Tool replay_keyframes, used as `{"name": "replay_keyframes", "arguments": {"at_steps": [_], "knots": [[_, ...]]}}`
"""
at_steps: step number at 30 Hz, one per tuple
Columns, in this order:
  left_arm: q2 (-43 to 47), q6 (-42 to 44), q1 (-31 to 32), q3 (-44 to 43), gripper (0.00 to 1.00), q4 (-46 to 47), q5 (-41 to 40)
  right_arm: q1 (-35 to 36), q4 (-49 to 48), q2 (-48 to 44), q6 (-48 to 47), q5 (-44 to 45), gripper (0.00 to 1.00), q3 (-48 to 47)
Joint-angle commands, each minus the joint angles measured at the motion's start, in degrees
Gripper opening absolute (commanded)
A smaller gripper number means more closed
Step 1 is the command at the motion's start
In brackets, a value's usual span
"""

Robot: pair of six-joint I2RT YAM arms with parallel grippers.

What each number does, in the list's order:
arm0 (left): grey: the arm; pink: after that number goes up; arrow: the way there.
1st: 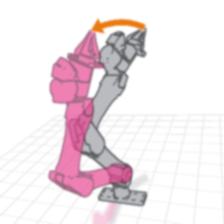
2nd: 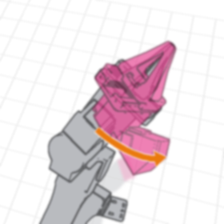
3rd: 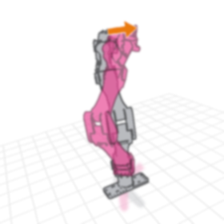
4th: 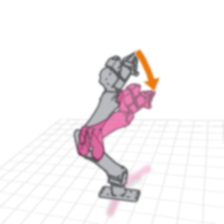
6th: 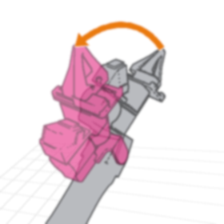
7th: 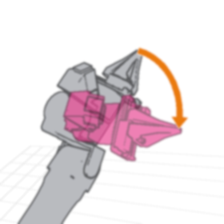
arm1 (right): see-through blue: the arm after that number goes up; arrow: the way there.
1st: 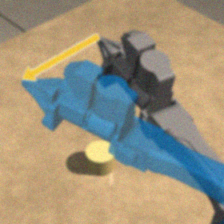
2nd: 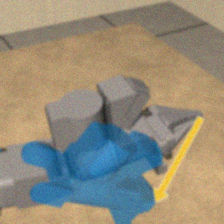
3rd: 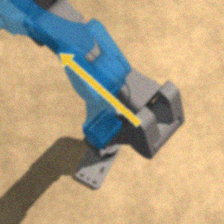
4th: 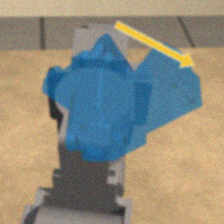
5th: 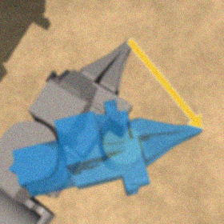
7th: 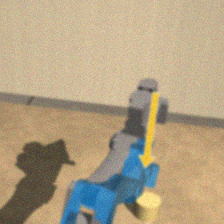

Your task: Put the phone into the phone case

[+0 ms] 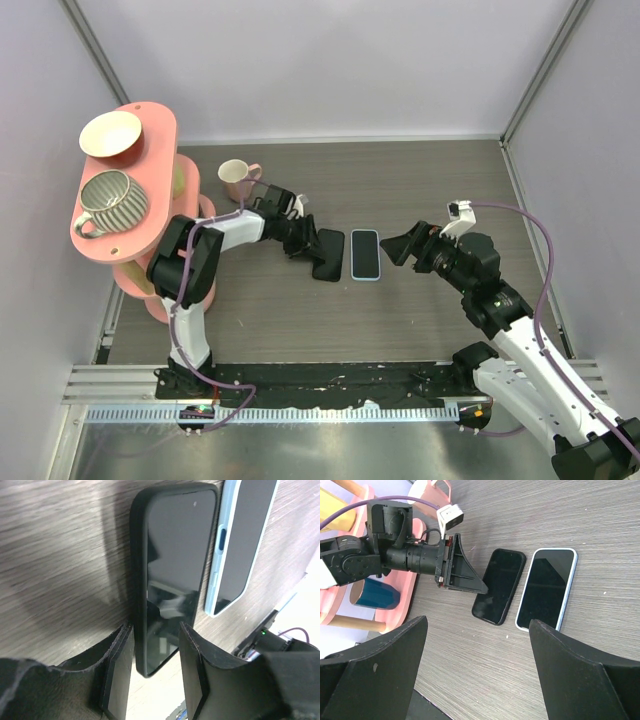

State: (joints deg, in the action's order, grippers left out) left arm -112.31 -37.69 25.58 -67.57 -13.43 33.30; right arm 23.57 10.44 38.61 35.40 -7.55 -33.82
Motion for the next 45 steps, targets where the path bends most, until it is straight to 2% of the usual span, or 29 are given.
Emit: {"name": "replay_keyframes", "arguments": {"at_steps": [1, 7, 11, 14, 15, 16, 17, 18, 19, 23, 30, 45], "knots": [[4.9, 3.1, -0.4, 1.1, 0.45, -5.6, -5.1, 0.1, -0.9, -0.6, -1.5, -0.3, 0.89, -0.2], [8.7, 3.1, -0.3, 1.7, 0.45, -6.4, -3.9, 0.1, 2.6, -0.1, -2.7, 0.1, 0.90, -1.1], [13.7, 4.9, 0.3, 2.3, 0.47, -5.5, -1.5, 0.1, 8.0, 0.4, -3.6, 0.3, 0.96, -3.7], [20.3, 8.1, 1.2, 2.7, 0.54, -4.4, 1.5, 0.1, 16.3, 1.0, -1.0, 7.7, 0.97, -7.6], [23.5, 8.7, 1.4, 3.0, 0.60, -3.5, 2.2, 0.1, 18.3, 1.1, -0.5, 10.9, 0.97, -9.2], [25.5, 9.1, 1.6, 3.7, 0.90, -2.6, 4.4, 0.0, 21.5, 1.9, -2.6, 10.8, 0.97, -10.0], [27.0, 9.8, 1.9, 4.3, 1.00, -1.5, 5.6, 0.1, 22.5, 2.3, -5.1, 9.1, 0.97, -10.7], [30.0, 10.3, 2.2, 4.7, 1.00, 0.5, 6.7, 0.0, 24.2, 2.6, -8.0, 8.1, 0.97, -11.7], [31.4, 10.5, 2.4, 6.1, 1.00, 1.5, 8.6, 0.1, 24.5, 2.5, -8.2, 5.3, 0.97, -11.8], [37.4, 9.2, 3.8, 9.7, 1.00, 6.4, 11.1, 0.1, 24.2, 0.0, -6.4, 4.7, 0.97, -12.1], [47.7, 8.3, 5.5, 16.9, 1.00, 13.2, 4.6, 0.0, 18.7, -5.5, -3.8, 4.7, 0.97, -13.1], [50.8, 11.1, 5.7, 16.9, 1.00, 11.5, 1.7, 0.1, 16.4, -6.4, -2.5, 5.6, 0.96, -11.2]]}}
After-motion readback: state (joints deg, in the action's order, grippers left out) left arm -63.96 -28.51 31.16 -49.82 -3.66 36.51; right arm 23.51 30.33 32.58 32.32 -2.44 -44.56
